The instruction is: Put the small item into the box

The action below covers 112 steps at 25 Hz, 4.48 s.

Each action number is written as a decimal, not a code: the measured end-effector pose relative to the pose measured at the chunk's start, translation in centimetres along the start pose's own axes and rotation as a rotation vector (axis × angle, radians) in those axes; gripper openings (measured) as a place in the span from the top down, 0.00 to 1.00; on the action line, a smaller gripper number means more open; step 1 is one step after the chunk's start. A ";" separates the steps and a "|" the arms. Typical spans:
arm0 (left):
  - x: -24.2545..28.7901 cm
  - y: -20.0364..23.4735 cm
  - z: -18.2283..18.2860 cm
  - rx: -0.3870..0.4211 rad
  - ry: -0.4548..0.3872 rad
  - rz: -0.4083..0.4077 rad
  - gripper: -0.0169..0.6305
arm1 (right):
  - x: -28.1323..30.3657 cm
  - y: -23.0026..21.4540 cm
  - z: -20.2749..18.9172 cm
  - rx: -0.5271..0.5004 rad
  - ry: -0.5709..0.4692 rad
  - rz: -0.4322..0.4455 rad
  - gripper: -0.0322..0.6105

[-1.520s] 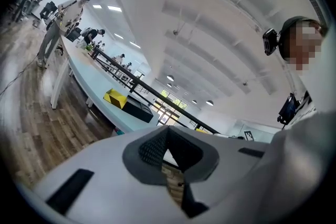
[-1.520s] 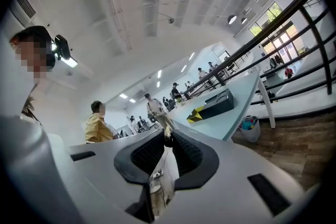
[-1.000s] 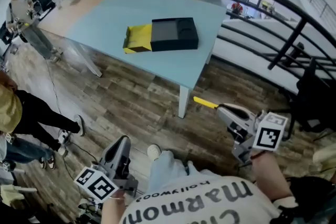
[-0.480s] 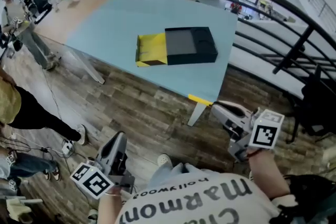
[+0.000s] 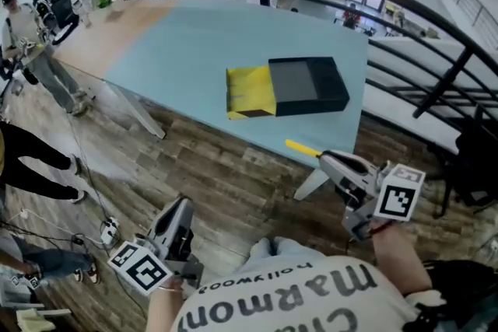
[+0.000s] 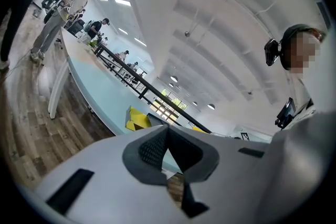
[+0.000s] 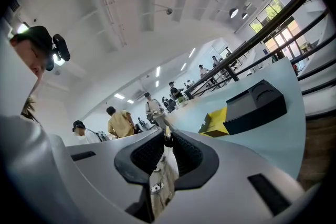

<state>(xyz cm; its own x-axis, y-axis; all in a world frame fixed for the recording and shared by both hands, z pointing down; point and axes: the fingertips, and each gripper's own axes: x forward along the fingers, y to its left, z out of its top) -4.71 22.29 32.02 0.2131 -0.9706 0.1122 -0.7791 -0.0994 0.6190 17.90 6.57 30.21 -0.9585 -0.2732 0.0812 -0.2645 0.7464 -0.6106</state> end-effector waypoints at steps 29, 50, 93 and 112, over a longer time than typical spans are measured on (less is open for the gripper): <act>3.0 6.1 0.1 -0.163 0.020 0.029 0.97 | 7.7 -2.6 -0.7 0.054 0.118 -0.012 0.84; 10.5 8.0 5.9 -0.084 -0.101 0.181 0.97 | 16.8 -10.3 7.1 0.032 0.163 0.150 0.84; 20.0 12.3 8.1 -0.137 0.001 0.258 0.97 | 26.5 -21.1 4.6 0.039 0.358 0.052 0.84; 27.9 15.1 10.0 -0.105 0.202 0.070 0.97 | 25.7 -24.3 4.1 0.093 0.311 -0.148 0.84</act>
<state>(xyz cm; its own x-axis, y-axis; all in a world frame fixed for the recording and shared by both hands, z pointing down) -16.36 -8.49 36.72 0.2824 -0.9097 0.3043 -0.7327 0.0002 0.6806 0.13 -21.06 43.88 -0.9007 -0.1663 0.4014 -0.4063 0.6499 -0.6423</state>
